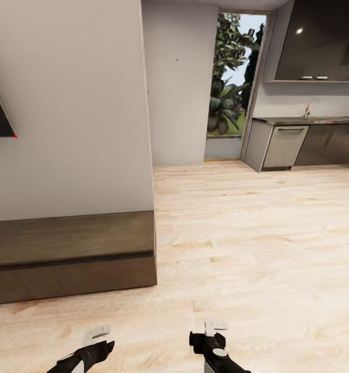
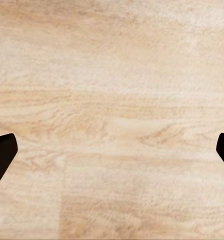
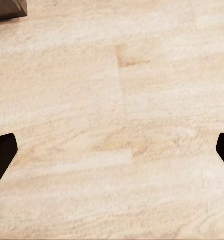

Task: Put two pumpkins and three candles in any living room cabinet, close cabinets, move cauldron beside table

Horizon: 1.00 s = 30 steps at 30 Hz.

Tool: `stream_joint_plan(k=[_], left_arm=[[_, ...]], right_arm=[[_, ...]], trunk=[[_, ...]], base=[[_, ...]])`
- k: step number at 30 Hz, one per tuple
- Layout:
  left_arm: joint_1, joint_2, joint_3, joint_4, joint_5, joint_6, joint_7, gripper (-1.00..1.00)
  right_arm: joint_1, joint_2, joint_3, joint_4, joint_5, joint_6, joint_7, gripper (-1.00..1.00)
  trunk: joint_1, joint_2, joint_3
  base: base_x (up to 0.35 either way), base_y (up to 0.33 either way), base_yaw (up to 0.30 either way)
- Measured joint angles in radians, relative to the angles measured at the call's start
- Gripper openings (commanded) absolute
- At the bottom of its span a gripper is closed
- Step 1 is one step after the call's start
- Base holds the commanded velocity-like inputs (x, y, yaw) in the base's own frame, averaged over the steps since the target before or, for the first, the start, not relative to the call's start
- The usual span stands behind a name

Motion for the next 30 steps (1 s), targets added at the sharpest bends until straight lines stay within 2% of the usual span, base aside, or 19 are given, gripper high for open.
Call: stream_joint_plan(k=[15, 23, 30], left_arm=[[0.000, 0.000, 0.000, 0.000, 0.000, 0.000, -0.001, 1.00], [0.000, 0.001, 0.000, 0.000, 0.000, -0.002, 0.000, 1.00], [0.000, 0.000, 0.000, 0.000, 0.000, -0.003, -0.001, 1.00]], right_arm=[[0.000, 0.000, 0.000, 0.000, 0.000, -0.004, 0.003, 1.00], [0.000, 0.000, 0.000, 0.000, 0.003, -0.005, 0.003, 1.00], [0.000, 0.000, 0.000, 0.000, 0.003, -0.005, 0.003, 1.00]], trunk=[[0.000, 0.000, 0.000], [0.000, 0.000, 0.000], [0.001, 0.000, 0.000]], base=[[0.240, 0.172, -0.003], [0.049, 0.194, 0.000], [-0.085, 0.224, 0.000]])
